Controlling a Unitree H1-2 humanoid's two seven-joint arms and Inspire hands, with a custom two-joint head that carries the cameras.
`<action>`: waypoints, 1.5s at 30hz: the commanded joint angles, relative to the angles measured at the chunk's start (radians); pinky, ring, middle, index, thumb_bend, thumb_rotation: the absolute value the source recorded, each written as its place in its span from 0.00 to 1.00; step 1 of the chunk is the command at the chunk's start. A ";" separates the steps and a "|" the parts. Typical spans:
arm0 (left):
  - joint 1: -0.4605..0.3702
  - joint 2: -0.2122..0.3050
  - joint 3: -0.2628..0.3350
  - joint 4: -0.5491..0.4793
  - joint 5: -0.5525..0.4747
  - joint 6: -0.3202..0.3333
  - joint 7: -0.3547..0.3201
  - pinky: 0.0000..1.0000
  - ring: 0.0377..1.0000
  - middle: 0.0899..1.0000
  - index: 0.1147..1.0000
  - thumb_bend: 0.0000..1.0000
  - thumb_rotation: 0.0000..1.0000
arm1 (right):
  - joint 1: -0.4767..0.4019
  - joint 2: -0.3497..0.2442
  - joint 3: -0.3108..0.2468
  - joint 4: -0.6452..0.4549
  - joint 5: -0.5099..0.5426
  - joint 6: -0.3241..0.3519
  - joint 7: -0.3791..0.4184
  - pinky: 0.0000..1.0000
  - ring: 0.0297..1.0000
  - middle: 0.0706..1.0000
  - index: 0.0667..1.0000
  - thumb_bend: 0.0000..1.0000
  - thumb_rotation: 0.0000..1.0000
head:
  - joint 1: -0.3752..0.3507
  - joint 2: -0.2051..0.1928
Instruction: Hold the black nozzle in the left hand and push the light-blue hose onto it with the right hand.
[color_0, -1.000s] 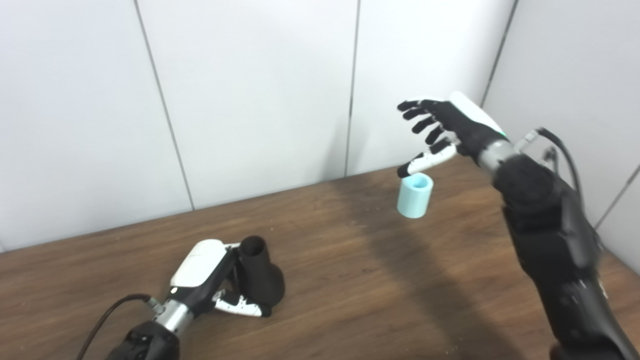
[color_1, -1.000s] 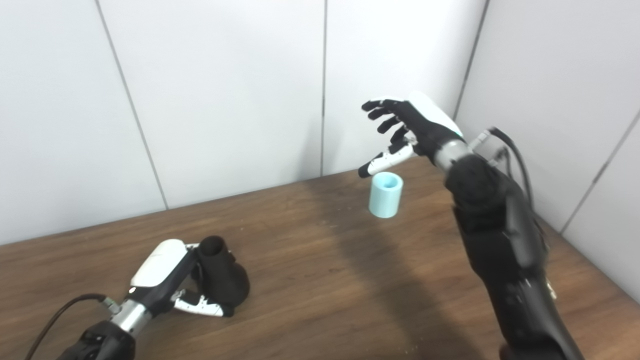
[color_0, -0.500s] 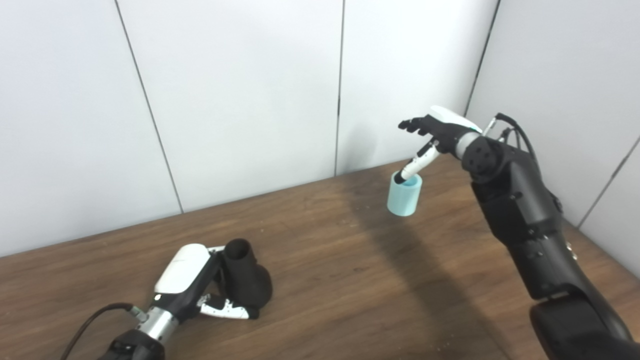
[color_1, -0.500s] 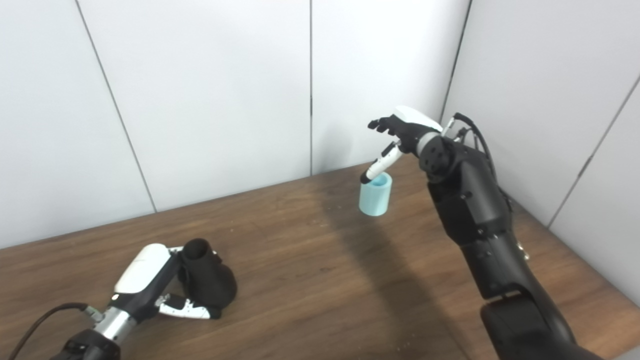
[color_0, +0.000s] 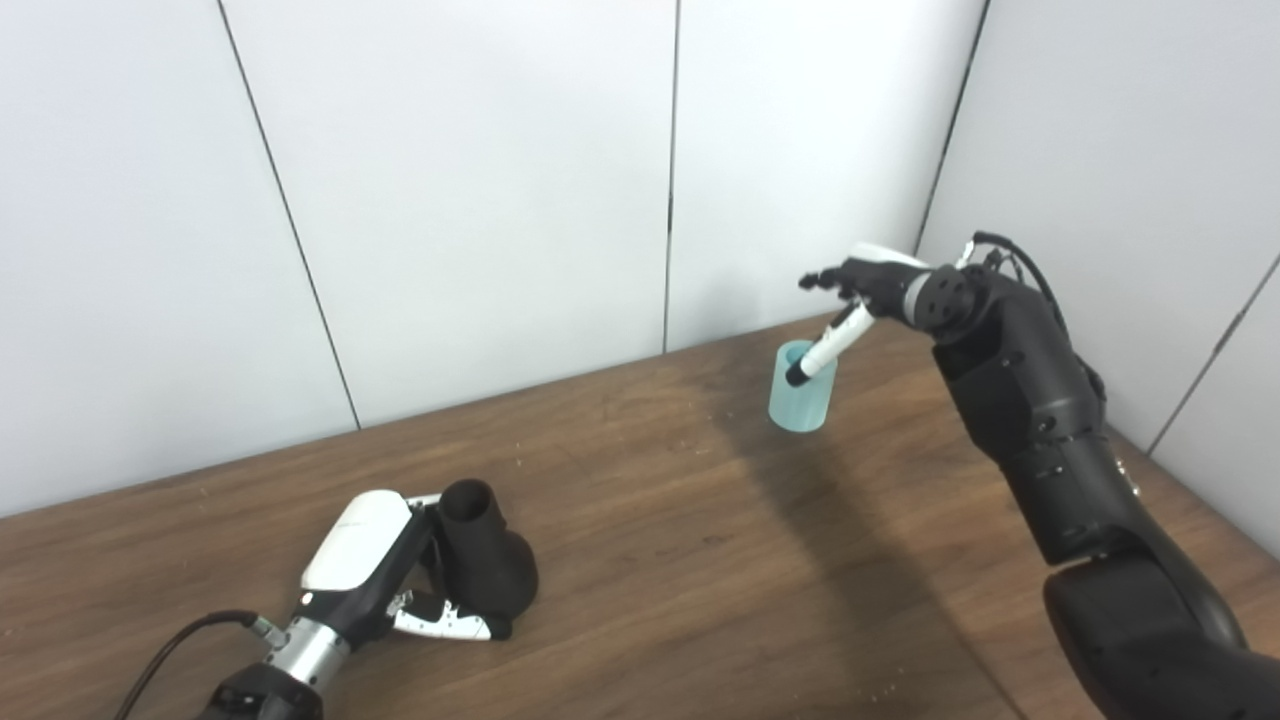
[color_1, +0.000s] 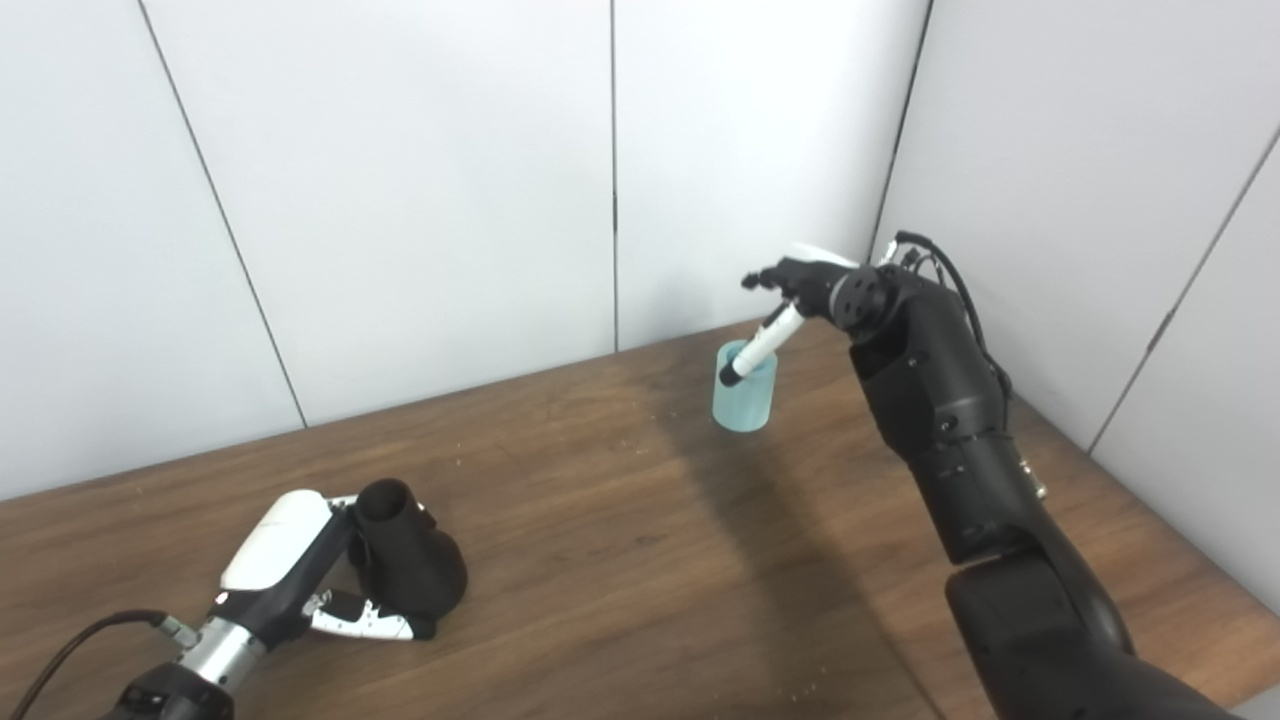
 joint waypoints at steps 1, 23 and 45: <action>0.090 0.085 -0.035 0.104 0.082 0.069 -0.098 0.31 0.38 0.38 0.44 0.52 0.00 | -0.073 -0.024 -0.006 -0.020 -0.015 -0.001 -0.012 0.80 0.89 0.98 0.94 0.94 0.23 | -0.001 0.001; 0.093 0.092 -0.045 0.089 0.090 0.073 -0.112 0.29 0.37 0.38 0.44 0.52 0.00 | -0.020 -0.034 0.152 0.028 0.040 -0.050 -0.240 0.79 0.82 0.85 0.82 0.90 0.12 | -0.005 0.010; 0.108 0.103 -0.041 0.041 0.084 0.093 -0.139 0.29 0.37 0.38 0.44 0.52 0.00 | -0.009 -0.039 0.262 0.098 0.117 -0.089 -0.437 0.63 0.72 0.75 0.75 0.85 0.08 | 0.002 0.022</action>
